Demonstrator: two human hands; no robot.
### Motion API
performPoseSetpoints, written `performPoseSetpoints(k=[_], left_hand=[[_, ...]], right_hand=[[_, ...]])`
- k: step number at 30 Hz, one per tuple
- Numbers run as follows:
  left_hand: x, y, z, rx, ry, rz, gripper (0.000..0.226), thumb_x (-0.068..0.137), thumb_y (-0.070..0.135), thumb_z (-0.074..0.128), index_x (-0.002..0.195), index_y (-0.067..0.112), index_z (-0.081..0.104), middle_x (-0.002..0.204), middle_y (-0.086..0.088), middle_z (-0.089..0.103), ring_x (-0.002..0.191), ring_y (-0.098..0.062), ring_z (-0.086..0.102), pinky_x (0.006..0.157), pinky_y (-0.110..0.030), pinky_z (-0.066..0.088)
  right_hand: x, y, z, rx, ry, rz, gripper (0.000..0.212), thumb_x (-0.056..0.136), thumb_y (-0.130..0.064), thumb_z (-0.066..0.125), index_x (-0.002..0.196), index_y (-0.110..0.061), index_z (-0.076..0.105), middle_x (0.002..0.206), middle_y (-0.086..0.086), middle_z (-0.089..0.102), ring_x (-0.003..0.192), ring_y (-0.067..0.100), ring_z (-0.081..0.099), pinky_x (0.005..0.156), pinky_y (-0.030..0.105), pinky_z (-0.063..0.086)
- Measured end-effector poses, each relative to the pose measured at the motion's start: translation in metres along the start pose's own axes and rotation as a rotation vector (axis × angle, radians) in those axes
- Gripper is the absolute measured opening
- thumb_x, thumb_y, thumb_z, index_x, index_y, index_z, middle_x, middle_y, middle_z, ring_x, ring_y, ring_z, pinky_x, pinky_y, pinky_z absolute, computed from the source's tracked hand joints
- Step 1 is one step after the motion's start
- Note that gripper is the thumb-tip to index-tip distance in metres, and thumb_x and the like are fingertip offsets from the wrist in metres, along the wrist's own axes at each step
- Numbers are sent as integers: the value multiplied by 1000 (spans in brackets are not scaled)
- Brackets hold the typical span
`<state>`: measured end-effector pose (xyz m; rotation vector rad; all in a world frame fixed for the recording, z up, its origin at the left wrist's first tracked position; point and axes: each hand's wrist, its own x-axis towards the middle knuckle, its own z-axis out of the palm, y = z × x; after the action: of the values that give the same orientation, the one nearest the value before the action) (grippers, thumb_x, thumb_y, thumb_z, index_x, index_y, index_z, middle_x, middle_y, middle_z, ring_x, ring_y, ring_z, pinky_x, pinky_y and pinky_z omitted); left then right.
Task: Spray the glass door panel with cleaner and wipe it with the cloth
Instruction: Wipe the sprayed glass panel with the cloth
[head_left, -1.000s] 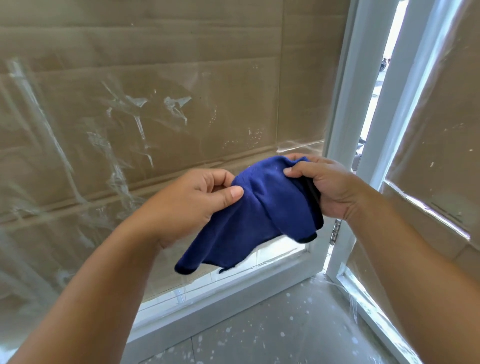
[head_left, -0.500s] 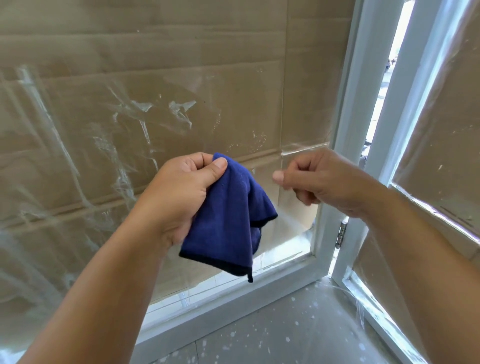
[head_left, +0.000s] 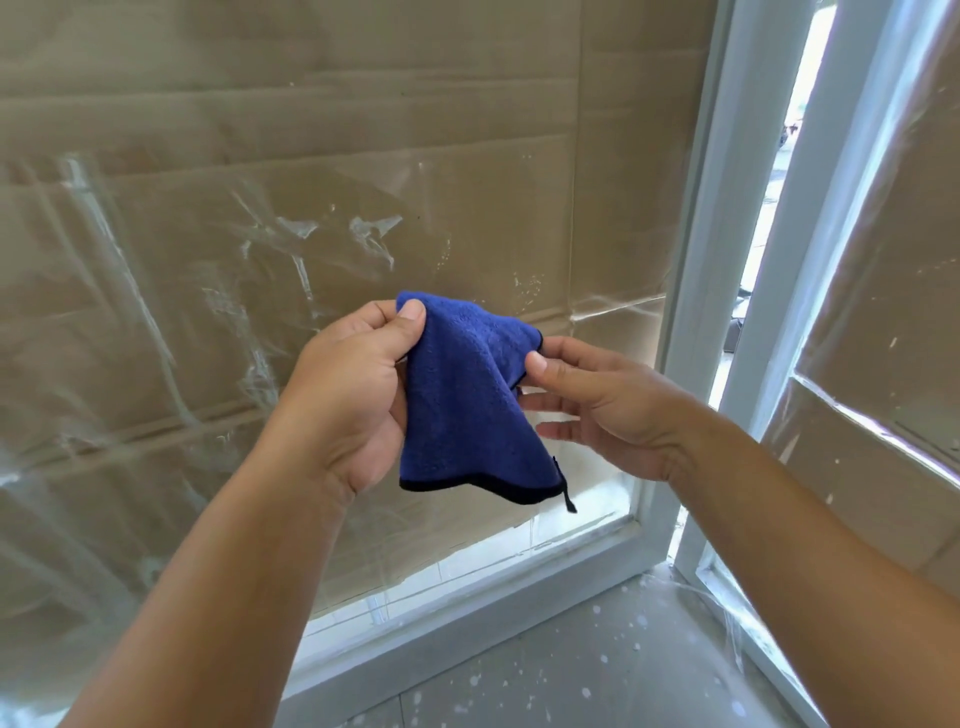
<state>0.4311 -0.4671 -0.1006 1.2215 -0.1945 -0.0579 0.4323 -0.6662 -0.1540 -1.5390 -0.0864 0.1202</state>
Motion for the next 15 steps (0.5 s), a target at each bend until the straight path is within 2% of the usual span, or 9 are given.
performPoseSetpoints(k=[2,4,7,9,12,15], left_hand=[[3,-2,-1,19,14,11,18,102,11,47,90,8,61,80,-7,70,70,-14,68,65,-26,59],[2,-2,0,44,18,18,18,103,12,47,90,9,60,83,-7,70,73,-14,67,69,-27,59],[4,-4,-3,174,57,56,19,102,15,51,89,12,63,85,-7,71,75,-15,65,69,-29,58],[6,-5,-8,330,98,106,18,100,18,56,86,15,67,83,-8,70,74,-17,61,71,-34,53],[6,-6,-12,445,120,179,16,97,15,61,85,15,71,85,-16,73,76,-22,63,81,-47,57],[5,-5,-15,505,134,233,14,94,13,65,85,16,74,91,-20,73,78,-24,66,85,-52,58]], right_hand=[[1,-1,3,113,3,15,59,75,-35,75,128,-13,62,111,1,70,107,20,64,109,48,42],[1,-4,4,205,13,26,49,78,-27,74,123,-13,61,107,4,70,99,21,66,108,47,44],[2,-12,3,328,74,14,45,89,-14,71,130,-7,57,107,8,70,90,22,67,94,45,55],[2,-17,0,378,181,-18,41,92,-9,70,129,-13,54,105,7,71,84,21,68,83,44,59],[-1,-25,-4,292,203,-91,24,95,-7,64,118,-14,64,98,5,70,84,19,65,75,35,57],[-6,-29,-11,66,170,-159,38,89,3,69,124,-10,66,104,5,73,93,15,69,89,29,58]])
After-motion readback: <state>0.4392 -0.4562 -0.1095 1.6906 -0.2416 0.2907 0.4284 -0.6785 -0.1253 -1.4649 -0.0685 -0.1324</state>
